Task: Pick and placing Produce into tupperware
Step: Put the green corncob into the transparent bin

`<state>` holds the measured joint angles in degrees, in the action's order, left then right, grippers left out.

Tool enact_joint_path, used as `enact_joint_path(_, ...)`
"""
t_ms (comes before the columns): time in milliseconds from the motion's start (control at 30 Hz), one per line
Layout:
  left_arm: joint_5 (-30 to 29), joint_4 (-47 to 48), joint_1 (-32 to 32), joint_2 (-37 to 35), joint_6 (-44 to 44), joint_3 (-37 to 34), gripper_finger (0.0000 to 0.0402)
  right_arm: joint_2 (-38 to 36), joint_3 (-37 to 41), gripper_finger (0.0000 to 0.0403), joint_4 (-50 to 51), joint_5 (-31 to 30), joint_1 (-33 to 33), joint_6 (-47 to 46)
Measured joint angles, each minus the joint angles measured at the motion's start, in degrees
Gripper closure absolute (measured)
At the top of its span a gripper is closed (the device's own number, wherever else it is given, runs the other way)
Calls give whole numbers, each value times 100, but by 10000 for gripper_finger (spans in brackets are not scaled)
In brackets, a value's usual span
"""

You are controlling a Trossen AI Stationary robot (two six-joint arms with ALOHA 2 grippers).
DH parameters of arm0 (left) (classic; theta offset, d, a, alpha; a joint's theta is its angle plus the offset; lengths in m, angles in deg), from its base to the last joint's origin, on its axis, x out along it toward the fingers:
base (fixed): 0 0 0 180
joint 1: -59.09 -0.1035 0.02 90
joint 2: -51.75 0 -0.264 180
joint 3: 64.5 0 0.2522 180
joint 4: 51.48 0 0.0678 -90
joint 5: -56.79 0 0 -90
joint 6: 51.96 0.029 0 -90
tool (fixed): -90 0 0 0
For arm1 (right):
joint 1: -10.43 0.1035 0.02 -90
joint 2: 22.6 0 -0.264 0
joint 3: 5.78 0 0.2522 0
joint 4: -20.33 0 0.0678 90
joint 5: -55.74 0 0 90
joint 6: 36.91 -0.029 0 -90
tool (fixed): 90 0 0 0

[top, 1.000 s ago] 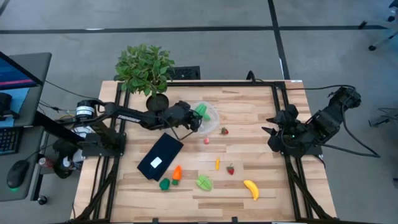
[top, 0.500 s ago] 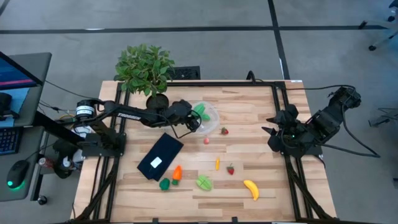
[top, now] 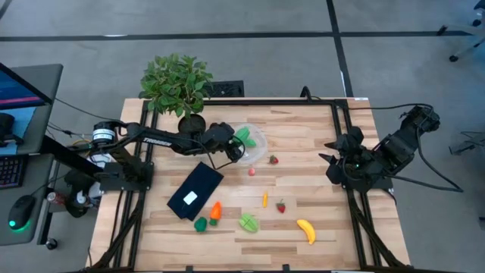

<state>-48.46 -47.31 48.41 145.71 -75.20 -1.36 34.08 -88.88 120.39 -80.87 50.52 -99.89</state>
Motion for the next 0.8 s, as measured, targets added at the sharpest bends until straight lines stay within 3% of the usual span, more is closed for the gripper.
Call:
enact_joint_path(433, -164, -219, -103, 5, -481, -2, 217, 0, 0, 226, -4, 0, 0, 0)
enact_joint_path(600, -212, -452, -55, 245, -904, 29, 217, -2, 0, 226, -21, 0, 0, -1)
enact_joint_path(800, -178, -49, 91, 610, -1284, 328, 217, 7, 0, 226, -29, 4, 0, -4)
